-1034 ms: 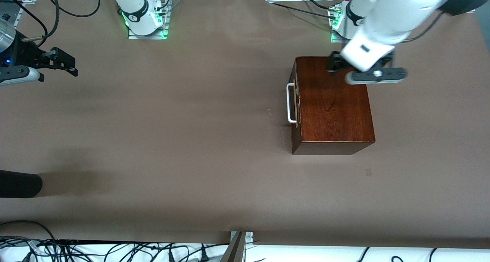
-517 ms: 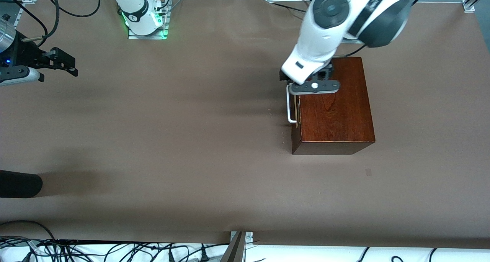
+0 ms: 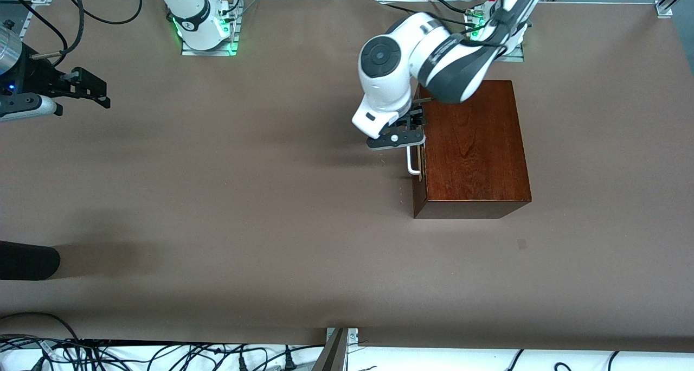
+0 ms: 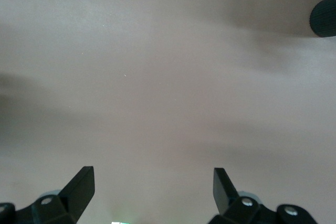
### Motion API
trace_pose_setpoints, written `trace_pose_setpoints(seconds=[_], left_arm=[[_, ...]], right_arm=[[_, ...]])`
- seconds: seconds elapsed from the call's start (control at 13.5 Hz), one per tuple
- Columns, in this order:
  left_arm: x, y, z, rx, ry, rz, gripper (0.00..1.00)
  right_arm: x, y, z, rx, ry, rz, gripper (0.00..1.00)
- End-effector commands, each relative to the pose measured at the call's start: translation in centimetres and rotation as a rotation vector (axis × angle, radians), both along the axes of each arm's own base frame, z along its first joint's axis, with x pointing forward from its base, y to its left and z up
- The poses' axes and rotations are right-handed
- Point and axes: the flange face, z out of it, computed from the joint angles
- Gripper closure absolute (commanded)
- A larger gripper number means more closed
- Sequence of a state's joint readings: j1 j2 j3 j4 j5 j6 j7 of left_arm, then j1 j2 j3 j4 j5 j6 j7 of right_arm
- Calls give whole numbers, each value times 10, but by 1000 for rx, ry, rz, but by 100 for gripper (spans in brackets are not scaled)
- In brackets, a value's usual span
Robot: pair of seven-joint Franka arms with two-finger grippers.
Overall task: Open drawer, take yellow block, close drawer
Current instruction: 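Move the left gripper over the box to the white drawer handle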
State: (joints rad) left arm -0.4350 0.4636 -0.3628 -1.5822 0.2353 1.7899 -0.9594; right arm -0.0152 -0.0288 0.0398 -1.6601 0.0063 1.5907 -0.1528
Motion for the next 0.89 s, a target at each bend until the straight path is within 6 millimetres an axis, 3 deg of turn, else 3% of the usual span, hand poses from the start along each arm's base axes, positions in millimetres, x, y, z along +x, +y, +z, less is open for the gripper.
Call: trace_pose_setpoints(seconds=[0.0,0.81], left_arm=[[-9,-9,-23,64,-46,-27,0],[-4,-5,-68,104,-93,-72,0]], right_arm=[[0,-1,4,3,-1,-6,0],[2,-3,-1,-2,8,-8,0]])
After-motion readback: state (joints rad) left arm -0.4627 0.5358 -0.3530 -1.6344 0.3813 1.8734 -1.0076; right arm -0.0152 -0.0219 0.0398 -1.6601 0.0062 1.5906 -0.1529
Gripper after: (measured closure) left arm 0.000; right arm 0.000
